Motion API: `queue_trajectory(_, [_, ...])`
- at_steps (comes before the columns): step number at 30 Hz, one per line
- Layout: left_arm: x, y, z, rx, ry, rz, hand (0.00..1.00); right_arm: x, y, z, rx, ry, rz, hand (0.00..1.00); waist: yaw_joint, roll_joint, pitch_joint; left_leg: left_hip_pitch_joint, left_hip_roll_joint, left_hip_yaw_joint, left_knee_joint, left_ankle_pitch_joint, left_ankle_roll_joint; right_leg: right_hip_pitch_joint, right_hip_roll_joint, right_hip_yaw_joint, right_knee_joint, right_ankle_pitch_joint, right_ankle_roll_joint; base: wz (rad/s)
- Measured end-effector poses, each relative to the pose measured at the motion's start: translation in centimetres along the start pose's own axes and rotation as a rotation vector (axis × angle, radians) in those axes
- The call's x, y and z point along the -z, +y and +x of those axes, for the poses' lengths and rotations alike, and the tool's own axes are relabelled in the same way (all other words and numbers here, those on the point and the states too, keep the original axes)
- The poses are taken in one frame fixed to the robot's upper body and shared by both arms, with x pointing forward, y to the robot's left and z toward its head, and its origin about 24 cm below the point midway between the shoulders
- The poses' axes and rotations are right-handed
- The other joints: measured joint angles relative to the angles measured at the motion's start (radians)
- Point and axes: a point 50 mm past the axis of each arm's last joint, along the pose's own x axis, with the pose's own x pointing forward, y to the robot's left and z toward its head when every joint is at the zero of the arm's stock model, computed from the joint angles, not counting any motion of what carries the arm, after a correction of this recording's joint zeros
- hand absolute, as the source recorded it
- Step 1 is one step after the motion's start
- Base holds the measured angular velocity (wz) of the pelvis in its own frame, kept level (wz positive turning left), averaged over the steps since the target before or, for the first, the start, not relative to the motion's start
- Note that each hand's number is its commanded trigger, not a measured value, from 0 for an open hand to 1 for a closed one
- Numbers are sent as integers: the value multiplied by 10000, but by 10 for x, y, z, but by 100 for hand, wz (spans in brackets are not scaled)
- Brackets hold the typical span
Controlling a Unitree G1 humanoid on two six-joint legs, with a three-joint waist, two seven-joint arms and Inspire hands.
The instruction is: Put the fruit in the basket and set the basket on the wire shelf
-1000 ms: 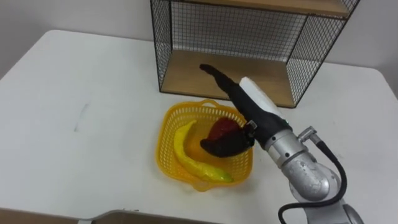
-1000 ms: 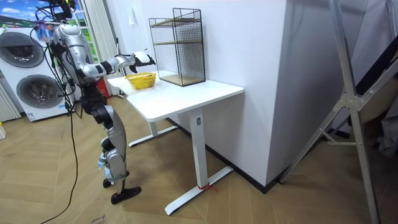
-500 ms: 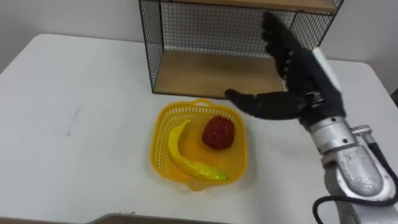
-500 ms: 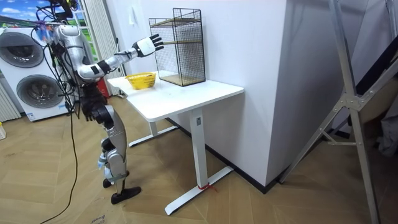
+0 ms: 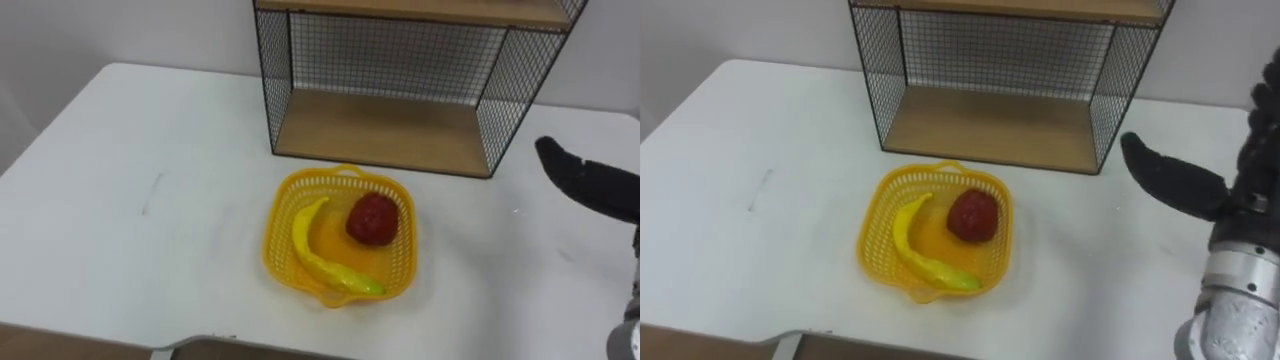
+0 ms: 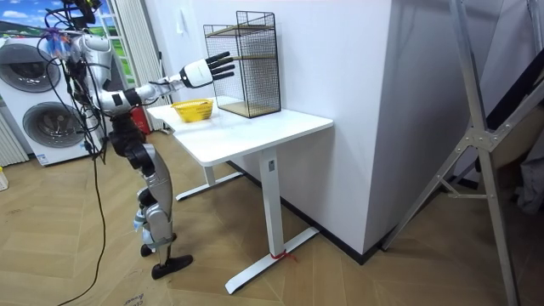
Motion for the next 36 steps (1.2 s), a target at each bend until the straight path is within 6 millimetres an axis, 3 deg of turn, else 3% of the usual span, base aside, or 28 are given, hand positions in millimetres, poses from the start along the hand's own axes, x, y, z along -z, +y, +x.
queue_trajectory(3, [-48, 3, 2, -888, -1706, -1720, 0, 6, -3, -2, 163, 94, -352, 0, -40, 19, 16, -8, -57, -14, -20, 6, 13, -13, -17, -23, 1, -11, 17, 0])
queue_trajectory(8, [-94, 3, -10, -783, -3109, -3471, 0, 16, -4, -2, 333, 665, 486, 0, -94, 57, 30, -11, -70, -45, -32, 5, 13, -9, 2, -97, -4, -9, 15, 3])
queue_trajectory(9, [-100, -1, -18, -393, -3227, -3754, 0, 16, -3, -2, 281, 688, 911, 0, -101, 103, 92, 0, -71, -66, -32, 4, 13, 12, 0, -110, -8, -9, 15, 5])
queue_trajectory(12, [-111, -15, -41, 1163, -3408, -4373, 0, 28, 7, -4, -248, 1126, 1344, 0, -258, 124, 179, -37, -87, -211, -14, 6, 10, 55, -9, -252, -31, -11, 17, 13])
queue_trajectory(18, [-133, -43, -103, 5499, -4119, -5500, 0, 43, 33, -17, -1727, 1740, 1788, 0, -640, 25, 235, -47, -88, -267, 3, 14, 0, 54, -3, -309, -41, -14, 23, 4])
queue_trajectory(22, [-136, -56, -139, 8329, -3808, -6041, 0, 46, 54, -25, -2934, 1939, 2112, 0, -904, -161, 317, -2, -75, -136, -10, 15, 1, 36, 2, -227, -30, -14, 23, -10])
queue_trajectory(27, [-126, -73, -178, 12236, -1947, -6642, 0, 62, 68, -39, -3943, 2682, 3048, 0, -1048, -344, 223, -110, -70, 59, -10, 11, 7, -167, 5, 63, -6, -14, 23, -12])
queue_trajectory(33, [-104, -83, -202, 15253, 577, -7264, 0, 74, 83, -54, -4999, 3837, 4835, 0, -1156, -302, 210, -136, -15, 251, 65, 11, 5, -237, 33, 209, 21, -10, 16, -7])
queue_trajectory(36, [-103, -84, -207, 16180, 1374, -8012, 0, 75, 86, -57, -5370, 4073, 5639, 0, -1220, -298, 244, -163, 51, 250, 31, 5, 5, -282, 46, 222, 23, 4, -6, -3])
